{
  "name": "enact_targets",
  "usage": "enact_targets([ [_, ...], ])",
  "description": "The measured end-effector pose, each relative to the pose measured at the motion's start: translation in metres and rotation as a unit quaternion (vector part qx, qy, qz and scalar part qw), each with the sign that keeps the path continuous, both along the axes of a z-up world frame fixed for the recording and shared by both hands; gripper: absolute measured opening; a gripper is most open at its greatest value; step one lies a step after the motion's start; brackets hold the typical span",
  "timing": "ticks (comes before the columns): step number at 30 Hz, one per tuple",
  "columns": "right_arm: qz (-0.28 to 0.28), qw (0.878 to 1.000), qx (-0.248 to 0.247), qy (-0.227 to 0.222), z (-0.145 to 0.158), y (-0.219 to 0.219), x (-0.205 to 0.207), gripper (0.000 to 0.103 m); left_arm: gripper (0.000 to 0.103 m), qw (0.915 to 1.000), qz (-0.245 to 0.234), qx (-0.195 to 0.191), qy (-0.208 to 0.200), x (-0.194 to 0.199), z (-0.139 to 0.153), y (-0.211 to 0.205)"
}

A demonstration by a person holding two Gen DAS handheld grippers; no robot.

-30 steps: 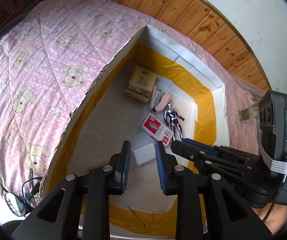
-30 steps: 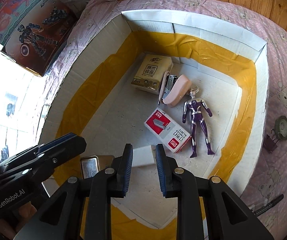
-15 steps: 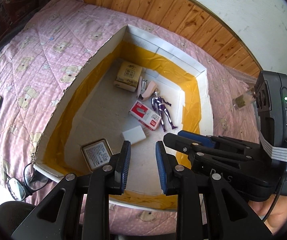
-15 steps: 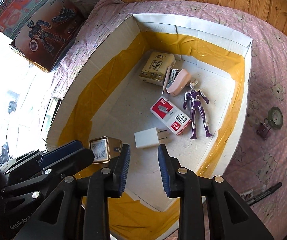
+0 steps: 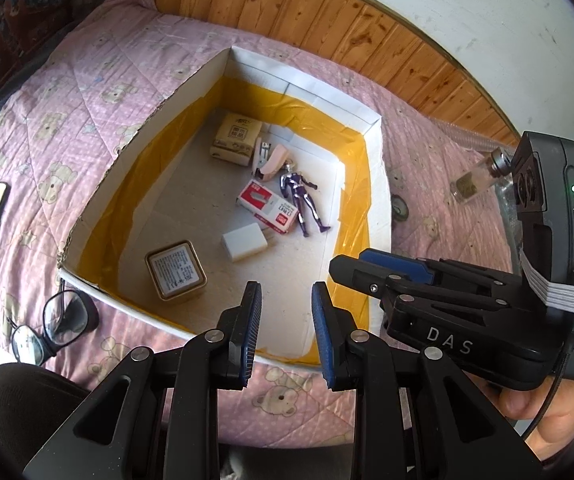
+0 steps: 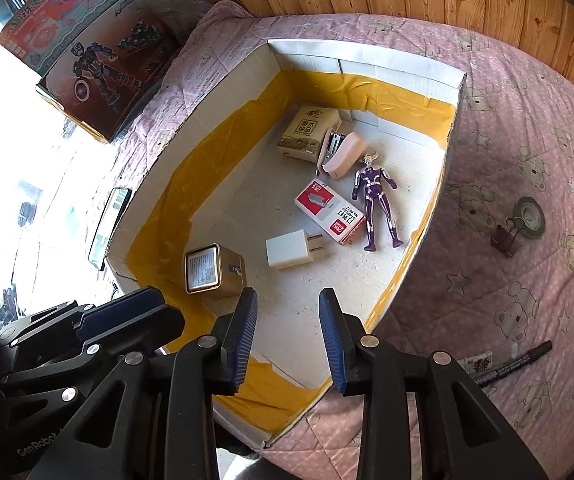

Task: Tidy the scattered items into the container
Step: 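Withdraw both tools from the box toward the black marker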

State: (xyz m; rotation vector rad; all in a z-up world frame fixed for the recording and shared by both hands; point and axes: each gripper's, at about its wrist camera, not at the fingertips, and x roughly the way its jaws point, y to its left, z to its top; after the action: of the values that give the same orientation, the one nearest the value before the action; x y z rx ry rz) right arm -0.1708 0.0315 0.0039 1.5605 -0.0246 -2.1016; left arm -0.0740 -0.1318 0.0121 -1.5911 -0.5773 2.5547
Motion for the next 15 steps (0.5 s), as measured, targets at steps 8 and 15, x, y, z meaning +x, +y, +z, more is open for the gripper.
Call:
enact_targets([
  [8, 0.011, 0.999, -0.003, 0.03, 0.012, 0.014, 0.02, 0.035, 0.028, 0.9998, -0.009, -0.012, 0.009, 0.013, 0.009, 0.016],
  [15, 0.016, 0.998, -0.017, 0.054, 0.019, 0.029, 0.036, 0.036, 0.028, 0.9932, -0.011, -0.106, 0.046, 0.024, 0.023, 0.038],
])
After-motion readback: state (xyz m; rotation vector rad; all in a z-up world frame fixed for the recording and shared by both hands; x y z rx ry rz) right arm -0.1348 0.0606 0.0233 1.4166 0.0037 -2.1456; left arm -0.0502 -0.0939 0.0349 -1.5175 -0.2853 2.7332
